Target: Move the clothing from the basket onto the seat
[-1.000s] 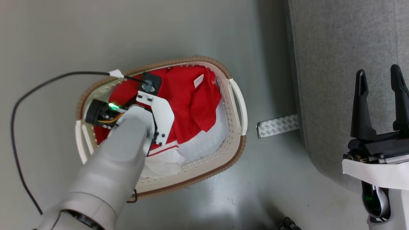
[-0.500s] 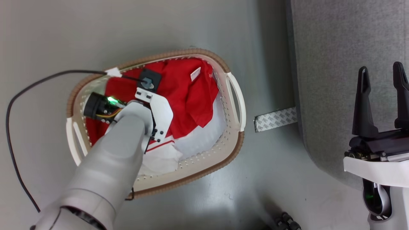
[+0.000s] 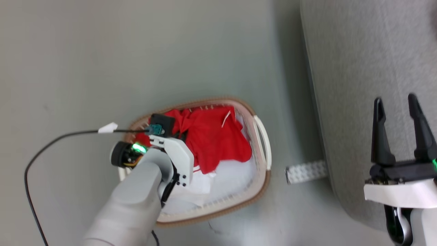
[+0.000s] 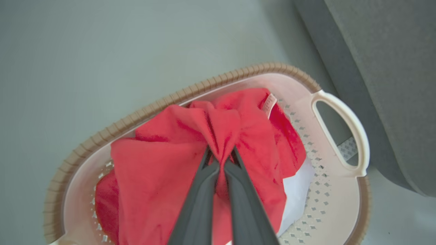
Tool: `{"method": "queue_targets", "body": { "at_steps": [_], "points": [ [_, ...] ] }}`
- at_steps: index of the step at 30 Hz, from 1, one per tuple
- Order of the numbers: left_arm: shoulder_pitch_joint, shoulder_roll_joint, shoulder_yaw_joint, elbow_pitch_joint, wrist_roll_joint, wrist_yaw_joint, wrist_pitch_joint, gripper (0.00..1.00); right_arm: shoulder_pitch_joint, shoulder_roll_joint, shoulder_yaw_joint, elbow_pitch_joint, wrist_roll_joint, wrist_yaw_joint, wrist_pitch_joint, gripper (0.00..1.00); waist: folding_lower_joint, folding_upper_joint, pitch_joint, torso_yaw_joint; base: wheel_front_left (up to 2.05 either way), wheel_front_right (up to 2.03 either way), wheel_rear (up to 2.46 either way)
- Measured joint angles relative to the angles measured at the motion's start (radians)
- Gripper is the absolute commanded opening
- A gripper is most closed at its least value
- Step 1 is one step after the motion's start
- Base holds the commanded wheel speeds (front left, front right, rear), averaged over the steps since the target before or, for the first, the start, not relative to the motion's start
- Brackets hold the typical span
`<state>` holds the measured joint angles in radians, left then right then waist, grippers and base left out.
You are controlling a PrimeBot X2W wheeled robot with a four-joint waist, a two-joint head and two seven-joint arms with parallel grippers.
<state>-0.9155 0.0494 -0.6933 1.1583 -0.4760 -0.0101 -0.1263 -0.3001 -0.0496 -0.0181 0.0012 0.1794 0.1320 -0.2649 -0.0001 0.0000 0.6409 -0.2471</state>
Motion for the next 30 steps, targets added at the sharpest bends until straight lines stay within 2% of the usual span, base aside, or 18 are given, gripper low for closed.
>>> {"method": "queue_targets", "body": {
  "at_steps": [7, 15, 22, 30],
  "points": [
    [0.065, 0.0, 0.004, -0.095, -0.089, -0.012, -0.035, 0.0, 0.073, 0.0, -0.033, 0.053, -0.028, 0.0, 0.0, 1.0, 0.0, 0.0, -0.173, 0.049, 0.0, 0.0, 0.0],
    [0.121, 0.006, 0.033, -0.229, -0.131, -0.01, -0.07, 0.0, 0.165, 0.0, -0.06, 0.098, -0.067, 0.0, 0.0, 1.0, -0.0002, 0.0, -0.363, 0.1, 0.0, 0.0, 0.0],
    [0.212, 0.06, 0.061, -0.437, -0.165, 0.039, -0.065, 0.0, 0.252, 0.0, -0.055, 0.13, -0.092, 0.0, 0.0, 1.0, -0.0003, 0.0, -0.515, 0.131, 0.0, 0.0, 0.0],
    [0.342, 0.158, 0.08, -0.752, -0.172, 0.139, 0.015, 0.0, 0.331, 0.0, -0.056, 0.137, -0.1, 0.0, 0.0, 1.0, -0.0003, 0.0, -0.656, 0.146, 0.0, 0.0, 0.0]
  ]
}}
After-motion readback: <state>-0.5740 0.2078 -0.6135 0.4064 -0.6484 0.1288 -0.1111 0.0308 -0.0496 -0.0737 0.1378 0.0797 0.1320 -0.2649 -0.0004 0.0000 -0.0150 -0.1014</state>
